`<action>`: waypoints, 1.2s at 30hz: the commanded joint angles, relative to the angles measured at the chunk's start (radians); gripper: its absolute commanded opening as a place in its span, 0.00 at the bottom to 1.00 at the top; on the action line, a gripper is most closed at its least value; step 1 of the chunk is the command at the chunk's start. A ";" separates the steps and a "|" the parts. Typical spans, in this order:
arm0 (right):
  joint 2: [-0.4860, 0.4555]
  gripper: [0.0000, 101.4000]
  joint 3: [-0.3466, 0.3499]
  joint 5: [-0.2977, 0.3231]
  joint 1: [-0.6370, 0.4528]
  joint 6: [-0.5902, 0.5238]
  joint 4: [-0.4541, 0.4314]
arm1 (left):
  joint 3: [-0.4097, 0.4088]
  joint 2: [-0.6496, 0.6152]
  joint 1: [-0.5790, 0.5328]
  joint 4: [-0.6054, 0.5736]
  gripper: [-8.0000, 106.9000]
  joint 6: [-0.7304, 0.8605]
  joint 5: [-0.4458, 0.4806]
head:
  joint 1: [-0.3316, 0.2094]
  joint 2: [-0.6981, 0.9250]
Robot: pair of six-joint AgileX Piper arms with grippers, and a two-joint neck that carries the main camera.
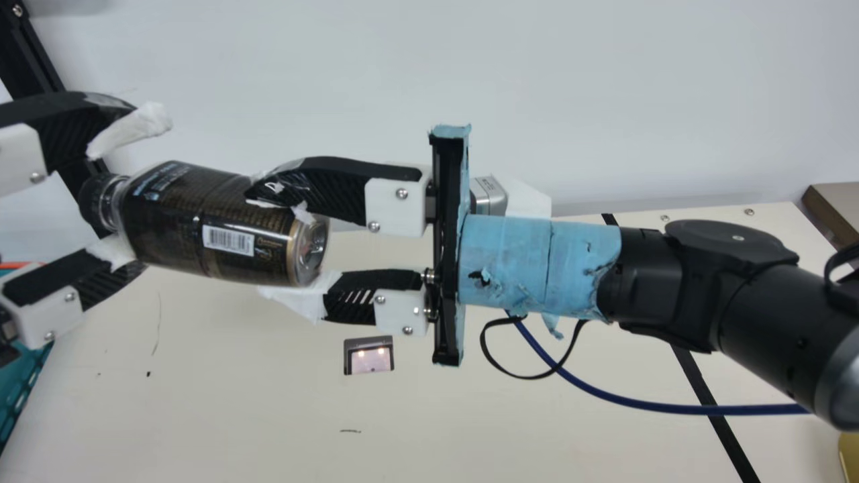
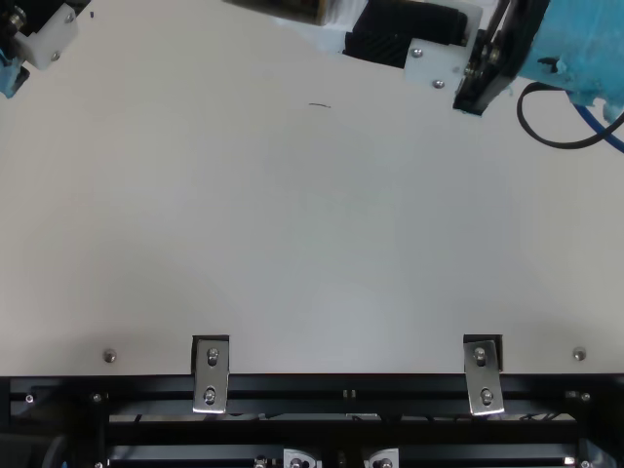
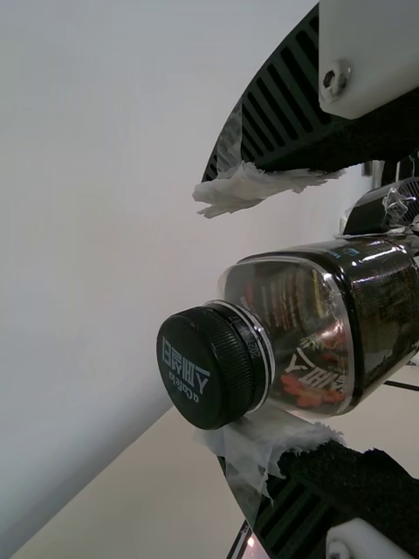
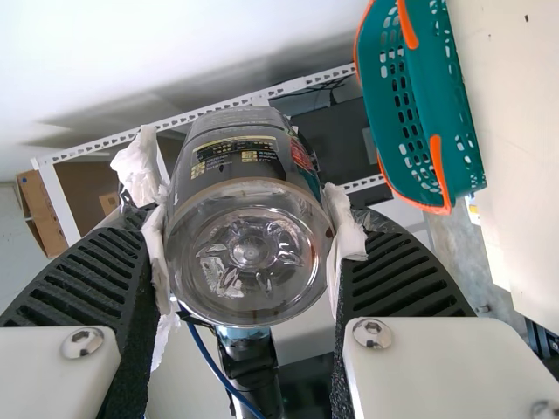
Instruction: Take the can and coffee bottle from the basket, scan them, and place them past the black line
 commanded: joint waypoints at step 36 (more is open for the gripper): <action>-0.093 0.00 -0.061 -0.409 0.071 0.141 -0.542 | 0.039 -0.003 0.189 0.456 0.85 -0.180 -0.188 | -0.002 -0.001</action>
